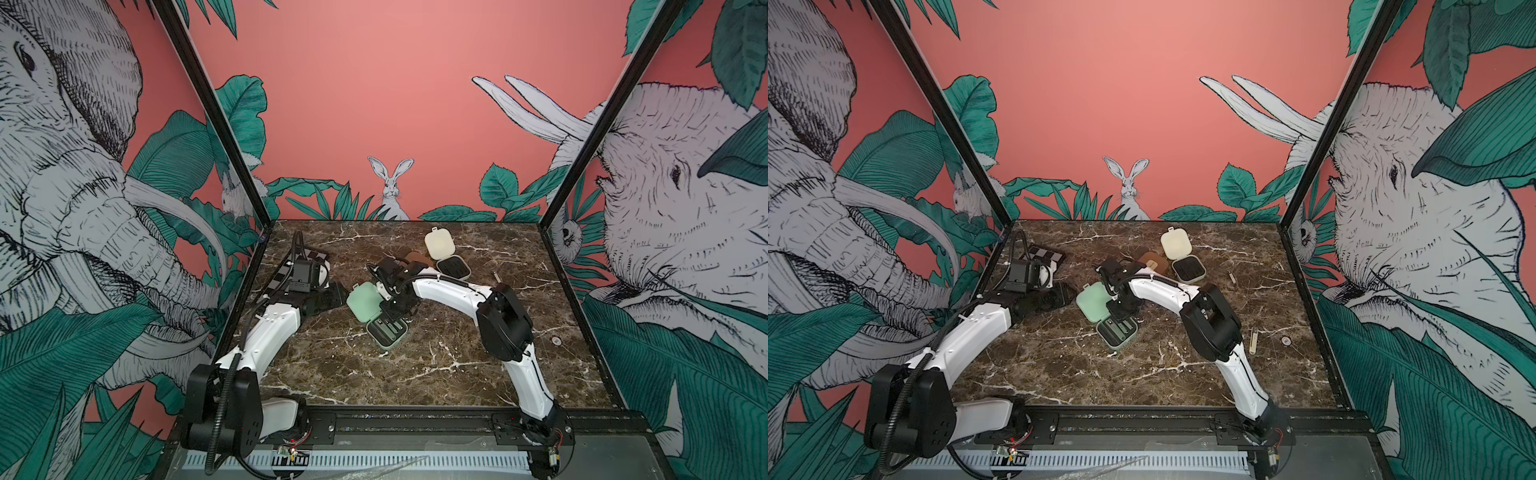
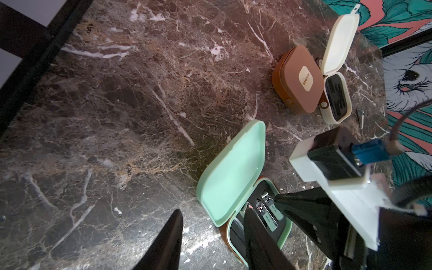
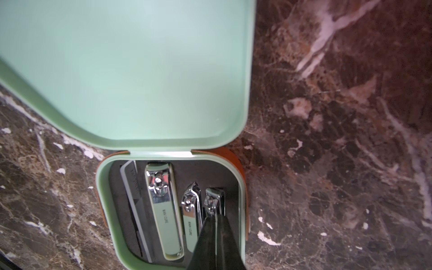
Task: Organize nail clipper sets
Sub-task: Place the nail clipper in the storage box.
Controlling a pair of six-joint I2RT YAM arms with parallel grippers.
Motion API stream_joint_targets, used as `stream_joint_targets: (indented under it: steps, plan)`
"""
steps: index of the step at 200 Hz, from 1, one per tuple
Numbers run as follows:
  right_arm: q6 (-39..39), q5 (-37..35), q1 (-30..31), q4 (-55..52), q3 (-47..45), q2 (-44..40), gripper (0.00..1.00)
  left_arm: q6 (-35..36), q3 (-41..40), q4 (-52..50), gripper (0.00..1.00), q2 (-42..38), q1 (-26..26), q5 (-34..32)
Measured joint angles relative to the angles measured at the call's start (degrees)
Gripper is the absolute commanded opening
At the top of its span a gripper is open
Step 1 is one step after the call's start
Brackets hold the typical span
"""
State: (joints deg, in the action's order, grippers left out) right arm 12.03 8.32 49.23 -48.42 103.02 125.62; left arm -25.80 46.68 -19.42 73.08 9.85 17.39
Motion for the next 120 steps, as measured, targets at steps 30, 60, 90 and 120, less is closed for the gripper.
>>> stream_joint_targets:
  steps: [30, 60, 90, 120]
  plan:
    - [0.0, 0.28, 0.0, 0.68, -0.42, 0.0, 0.06, -0.02, 0.28, 0.17, 0.45, 1.68, -1.07, 0.17]
    - [0.07, 0.26, 0.0, 1.09, -0.87, 0.15, 0.06, -0.07, 1.33, 1.18, 0.45, 4.52, -1.99, 0.9]
    - [0.37, 0.28, -0.04, 1.75, -1.42, 0.24, 0.06, -0.11, 2.27, 2.34, 0.45, 6.78, -2.84, 1.27]
    - [0.63, 0.44, -0.13, 2.12, -1.66, 0.24, 0.05, -0.2, 3.15, 4.0, 0.43, 9.51, -3.56, 1.6]
